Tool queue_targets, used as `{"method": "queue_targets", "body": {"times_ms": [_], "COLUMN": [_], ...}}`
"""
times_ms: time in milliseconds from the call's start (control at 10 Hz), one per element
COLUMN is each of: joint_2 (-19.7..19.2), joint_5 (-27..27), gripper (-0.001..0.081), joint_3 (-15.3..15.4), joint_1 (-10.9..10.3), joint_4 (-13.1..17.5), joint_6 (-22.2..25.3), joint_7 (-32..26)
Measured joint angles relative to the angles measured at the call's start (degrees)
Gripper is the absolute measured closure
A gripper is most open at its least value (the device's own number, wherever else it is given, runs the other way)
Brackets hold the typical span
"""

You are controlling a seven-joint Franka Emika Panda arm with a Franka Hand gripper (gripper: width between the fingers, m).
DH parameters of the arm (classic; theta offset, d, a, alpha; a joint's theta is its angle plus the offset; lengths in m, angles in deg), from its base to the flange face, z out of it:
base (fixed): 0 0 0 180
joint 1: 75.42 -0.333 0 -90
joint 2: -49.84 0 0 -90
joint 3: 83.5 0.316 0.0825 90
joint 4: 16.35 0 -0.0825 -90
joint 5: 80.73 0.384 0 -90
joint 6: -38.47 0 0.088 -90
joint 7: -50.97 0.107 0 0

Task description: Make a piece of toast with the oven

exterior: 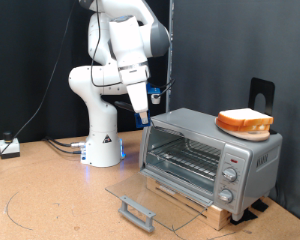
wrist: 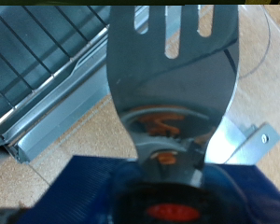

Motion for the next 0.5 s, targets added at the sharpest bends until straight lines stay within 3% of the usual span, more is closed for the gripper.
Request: {"method": "queue_targets", "body": {"times_ms": [500], "joint_2": [-5.0], "joint_5": [4.7], "gripper": [0.0349], "joint_3": [0.5], "joint_1": [-1.8], "joint_4": [5.6], "joint_6": [1.7], "joint_7": [0.7]}}
